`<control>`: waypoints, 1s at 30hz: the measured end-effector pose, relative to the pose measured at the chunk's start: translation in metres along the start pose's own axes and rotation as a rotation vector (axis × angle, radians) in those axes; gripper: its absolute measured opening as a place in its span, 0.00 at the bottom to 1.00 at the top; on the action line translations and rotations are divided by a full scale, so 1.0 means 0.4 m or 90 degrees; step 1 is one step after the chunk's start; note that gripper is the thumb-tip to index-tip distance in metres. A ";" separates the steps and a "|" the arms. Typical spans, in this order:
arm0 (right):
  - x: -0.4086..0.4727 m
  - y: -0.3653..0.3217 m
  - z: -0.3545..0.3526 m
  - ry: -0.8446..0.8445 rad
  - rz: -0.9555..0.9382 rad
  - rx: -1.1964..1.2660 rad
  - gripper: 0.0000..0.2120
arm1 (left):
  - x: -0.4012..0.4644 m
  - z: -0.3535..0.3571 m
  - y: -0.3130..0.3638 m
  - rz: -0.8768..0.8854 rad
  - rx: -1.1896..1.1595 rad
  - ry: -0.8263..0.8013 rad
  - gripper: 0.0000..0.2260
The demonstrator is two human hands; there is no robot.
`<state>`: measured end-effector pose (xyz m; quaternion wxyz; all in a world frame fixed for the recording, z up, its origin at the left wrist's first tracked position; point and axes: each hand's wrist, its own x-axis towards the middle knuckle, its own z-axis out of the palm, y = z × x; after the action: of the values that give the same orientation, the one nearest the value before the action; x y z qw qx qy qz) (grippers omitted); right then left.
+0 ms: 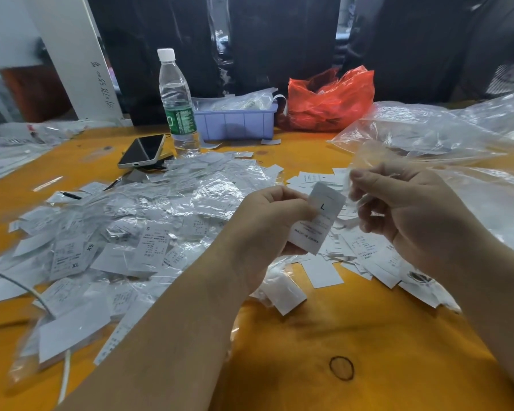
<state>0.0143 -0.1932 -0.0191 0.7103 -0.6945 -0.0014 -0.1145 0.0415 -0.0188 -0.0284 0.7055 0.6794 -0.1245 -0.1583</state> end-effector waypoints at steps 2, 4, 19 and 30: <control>-0.001 -0.002 0.001 0.006 -0.002 0.007 0.11 | -0.002 0.005 -0.001 0.007 0.032 -0.013 0.08; -0.001 0.000 0.003 0.008 -0.003 0.010 0.11 | -0.004 0.010 -0.002 0.014 0.067 -0.018 0.09; 0.001 0.008 0.009 0.004 0.009 0.005 0.11 | -0.011 0.023 -0.002 0.045 0.177 -0.011 0.10; 0.006 0.008 0.001 0.000 0.029 0.024 0.07 | -0.013 0.013 0.007 0.020 0.151 0.018 0.09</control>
<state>0.0171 -0.1930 -0.0219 0.7256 -0.6809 0.0121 -0.0981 0.0349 -0.0214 -0.0251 0.6241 0.7585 -0.1428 -0.1217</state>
